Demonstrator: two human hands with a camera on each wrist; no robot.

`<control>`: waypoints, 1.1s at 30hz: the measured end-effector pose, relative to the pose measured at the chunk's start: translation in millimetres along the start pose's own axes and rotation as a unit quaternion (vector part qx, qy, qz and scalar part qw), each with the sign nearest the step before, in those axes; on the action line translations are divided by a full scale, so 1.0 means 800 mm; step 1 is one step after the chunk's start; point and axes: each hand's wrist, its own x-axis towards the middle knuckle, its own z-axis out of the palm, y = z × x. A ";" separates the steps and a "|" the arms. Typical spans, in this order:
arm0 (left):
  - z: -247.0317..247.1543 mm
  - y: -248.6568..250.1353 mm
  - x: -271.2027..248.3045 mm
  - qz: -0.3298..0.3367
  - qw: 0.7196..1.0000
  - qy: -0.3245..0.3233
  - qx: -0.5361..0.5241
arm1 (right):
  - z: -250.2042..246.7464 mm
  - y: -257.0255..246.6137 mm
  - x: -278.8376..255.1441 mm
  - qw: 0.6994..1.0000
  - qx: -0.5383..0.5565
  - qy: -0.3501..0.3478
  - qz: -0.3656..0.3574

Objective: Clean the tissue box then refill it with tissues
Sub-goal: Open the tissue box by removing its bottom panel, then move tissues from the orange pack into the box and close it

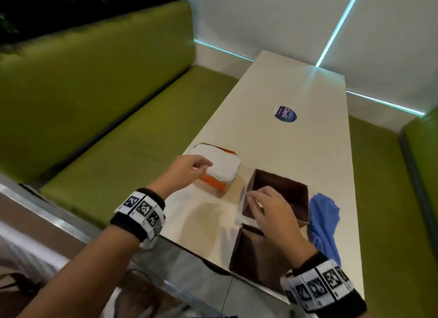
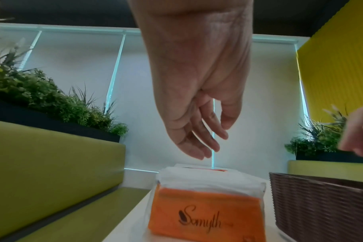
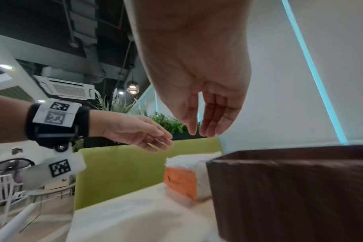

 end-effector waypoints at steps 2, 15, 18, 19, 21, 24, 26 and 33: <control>0.000 0.003 0.020 0.003 1.000 -0.002 0.000 | 0.011 -0.020 0.040 0.999 0.002 -0.039 -0.006; 0.034 -0.026 0.092 -0.004 0.974 -0.070 0.216 | 0.094 -0.030 0.126 0.967 -0.113 -0.229 -0.003; 0.036 -0.043 0.095 -0.011 0.965 -0.102 0.241 | 0.094 -0.033 0.123 0.964 -0.113 -0.238 -0.011; 0.035 -0.047 0.095 -0.025 0.963 -0.112 0.245 | 0.093 -0.033 0.125 0.964 -0.109 -0.242 -0.009; 0.032 -0.050 0.096 -0.037 0.959 -0.123 0.253 | 0.091 -0.034 0.133 0.970 -0.098 -0.222 -0.002; 0.030 -0.047 0.096 -0.021 0.954 -0.134 0.267 | 0.089 -0.034 0.147 0.985 -0.104 -0.139 -0.007; 0.030 -0.044 0.089 -0.009 0.952 -0.138 0.274 | 0.091 -0.032 0.151 0.981 -0.135 -0.139 -0.008; 0.035 -0.057 0.071 -0.012 0.970 -0.091 0.223 | 0.096 -0.027 0.150 0.970 -0.194 -0.138 0.040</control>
